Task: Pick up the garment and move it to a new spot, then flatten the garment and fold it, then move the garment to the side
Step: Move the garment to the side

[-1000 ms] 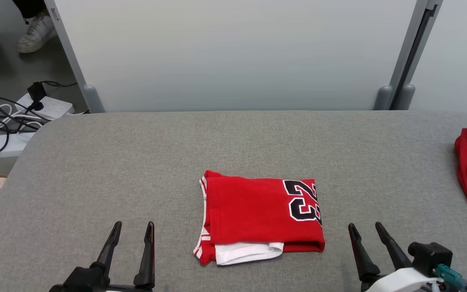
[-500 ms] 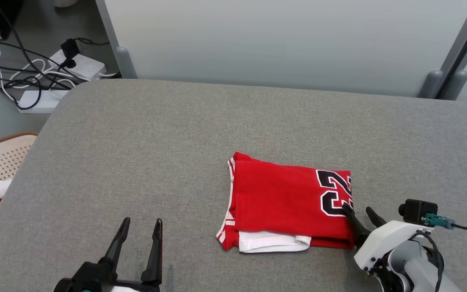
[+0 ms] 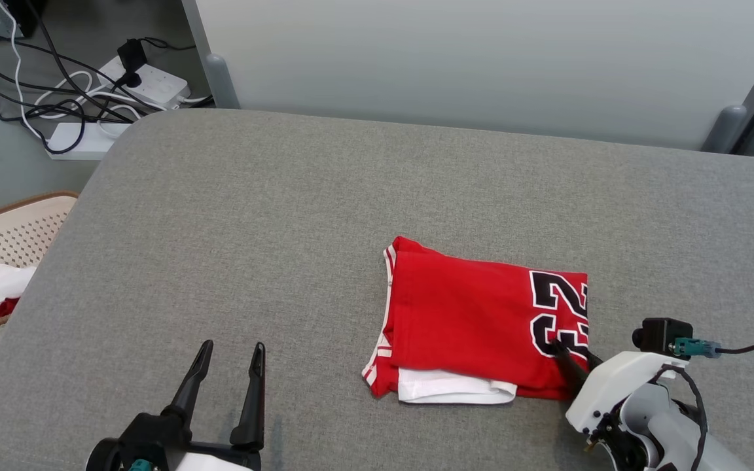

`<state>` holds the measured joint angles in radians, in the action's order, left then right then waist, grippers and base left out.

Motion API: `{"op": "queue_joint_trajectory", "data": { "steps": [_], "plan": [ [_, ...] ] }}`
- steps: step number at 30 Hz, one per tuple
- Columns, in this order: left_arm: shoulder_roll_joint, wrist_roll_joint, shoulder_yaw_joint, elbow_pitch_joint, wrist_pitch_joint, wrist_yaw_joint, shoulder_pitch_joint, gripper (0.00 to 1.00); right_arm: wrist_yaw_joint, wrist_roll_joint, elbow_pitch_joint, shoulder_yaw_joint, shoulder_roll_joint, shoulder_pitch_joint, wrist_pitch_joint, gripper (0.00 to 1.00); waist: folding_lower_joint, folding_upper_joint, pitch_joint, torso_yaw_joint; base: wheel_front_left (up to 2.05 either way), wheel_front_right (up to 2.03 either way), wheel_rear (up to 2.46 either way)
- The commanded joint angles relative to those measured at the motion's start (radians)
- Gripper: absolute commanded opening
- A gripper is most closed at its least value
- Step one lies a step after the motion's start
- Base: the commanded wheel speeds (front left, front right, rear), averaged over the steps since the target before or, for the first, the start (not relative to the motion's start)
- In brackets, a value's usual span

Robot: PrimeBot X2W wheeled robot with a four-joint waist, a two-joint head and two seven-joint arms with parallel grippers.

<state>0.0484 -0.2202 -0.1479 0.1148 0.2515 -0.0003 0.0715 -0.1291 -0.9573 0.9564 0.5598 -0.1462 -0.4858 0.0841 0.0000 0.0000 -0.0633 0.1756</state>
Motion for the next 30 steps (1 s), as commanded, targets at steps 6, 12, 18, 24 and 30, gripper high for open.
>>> {"op": "queue_joint_trajectory", "data": {
  "steps": [6,12,18,24,30],
  "plan": [
    [0.002,0.001,0.031,-0.02,0.01,-0.003,-0.053,1.0,-0.002,0.007,-0.029,0.124,-0.042,-0.032,0.068,0.0,0.0,0.0,0.007,-0.002,0.0,0.0,0.0],
    [0.002,-0.002,0.026,-0.022,0.01,-0.001,-0.048,1.0,-0.002,0.018,-0.018,0.193,-0.065,-0.063,0.147,0.0,0.0,0.0,0.022,-0.012,0.0,0.0,0.0],
    [0.002,-0.002,0.028,-0.027,0.01,-0.003,-0.041,1.0,-0.002,0.066,-0.008,0.206,-0.08,-0.085,0.175,0.0,0.0,0.0,0.025,-0.049,0.0,0.0,0.0],
    [0.002,0.0,0.03,-0.032,0.01,-0.006,-0.048,1.0,-0.002,0.097,-0.029,0.18,-0.083,-0.088,0.177,0.0,0.0,0.0,0.018,-0.092,0.0,0.0,0.0],
    [0.002,0.005,0.032,-0.038,0.01,-0.006,-0.06,1.0,-0.002,0.141,-0.056,0.131,-0.071,-0.069,0.177,0.0,0.0,0.0,0.01,-0.163,0.0,0.0,0.0]
  ]
}}
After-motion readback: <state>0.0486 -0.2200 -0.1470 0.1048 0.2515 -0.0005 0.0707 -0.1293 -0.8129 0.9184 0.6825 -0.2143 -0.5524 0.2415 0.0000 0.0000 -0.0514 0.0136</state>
